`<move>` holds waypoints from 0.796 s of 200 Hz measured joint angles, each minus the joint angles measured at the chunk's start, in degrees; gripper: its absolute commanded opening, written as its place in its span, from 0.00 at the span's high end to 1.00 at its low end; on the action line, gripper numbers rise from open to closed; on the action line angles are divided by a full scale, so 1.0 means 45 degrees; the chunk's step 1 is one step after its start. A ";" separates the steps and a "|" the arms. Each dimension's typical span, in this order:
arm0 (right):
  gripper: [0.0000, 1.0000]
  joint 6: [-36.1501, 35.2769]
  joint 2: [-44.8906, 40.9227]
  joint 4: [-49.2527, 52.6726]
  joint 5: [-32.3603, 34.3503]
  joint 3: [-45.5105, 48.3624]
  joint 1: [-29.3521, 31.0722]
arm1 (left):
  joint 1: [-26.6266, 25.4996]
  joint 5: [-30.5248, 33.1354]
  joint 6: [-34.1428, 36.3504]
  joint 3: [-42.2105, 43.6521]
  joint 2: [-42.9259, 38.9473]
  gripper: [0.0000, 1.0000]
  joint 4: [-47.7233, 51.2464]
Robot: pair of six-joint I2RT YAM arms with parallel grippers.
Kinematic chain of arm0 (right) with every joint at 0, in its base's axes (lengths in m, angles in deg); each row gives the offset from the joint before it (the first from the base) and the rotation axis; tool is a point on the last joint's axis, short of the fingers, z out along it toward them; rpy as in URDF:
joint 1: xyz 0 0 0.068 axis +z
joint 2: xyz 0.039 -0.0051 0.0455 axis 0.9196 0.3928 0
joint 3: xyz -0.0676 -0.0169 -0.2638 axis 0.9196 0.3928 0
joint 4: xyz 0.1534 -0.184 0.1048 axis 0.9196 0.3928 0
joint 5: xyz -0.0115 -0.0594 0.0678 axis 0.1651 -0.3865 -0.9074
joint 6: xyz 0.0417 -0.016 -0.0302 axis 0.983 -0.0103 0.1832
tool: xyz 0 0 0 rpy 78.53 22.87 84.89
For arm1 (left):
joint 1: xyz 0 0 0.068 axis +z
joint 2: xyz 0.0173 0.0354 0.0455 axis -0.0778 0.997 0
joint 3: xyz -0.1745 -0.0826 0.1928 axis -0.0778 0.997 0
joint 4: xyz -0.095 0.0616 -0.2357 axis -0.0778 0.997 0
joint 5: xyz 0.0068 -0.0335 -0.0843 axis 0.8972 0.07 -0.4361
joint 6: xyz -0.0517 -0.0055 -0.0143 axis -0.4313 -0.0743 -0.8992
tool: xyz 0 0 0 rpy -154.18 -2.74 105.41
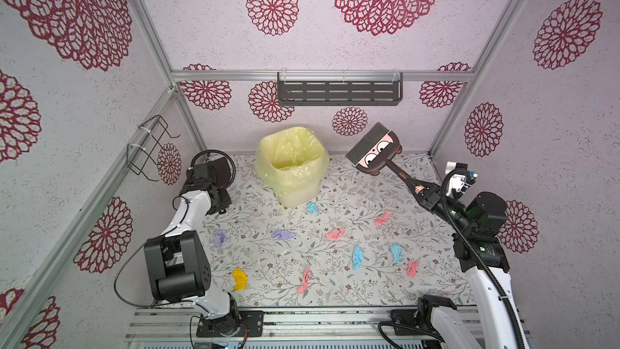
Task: Sweep away the paper scraps from the table
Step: 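Carry the dustpan to the table center with left while right lowers brush beside it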
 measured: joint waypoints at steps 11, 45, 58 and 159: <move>1.00 -0.0287 0.0087 0.0495 0.0112 -0.0287 0.0000 | -0.0248 0.0097 -0.0010 0.0015 -0.0622 0.89 0.0214; 1.00 -0.1617 0.0437 0.2618 0.0719 -0.1719 0.0000 | -0.1122 0.0466 -0.0015 0.0185 -0.2443 0.89 0.1005; 1.00 -0.2166 0.0559 0.3400 0.0986 -0.2259 -0.0005 | -0.1486 0.0675 -0.0015 0.0160 -0.3167 0.89 0.1350; 1.00 -0.6402 0.2118 1.0914 0.4022 -0.6144 0.0005 | -0.7344 0.3507 0.0287 -0.4872 -0.4488 0.90 0.5804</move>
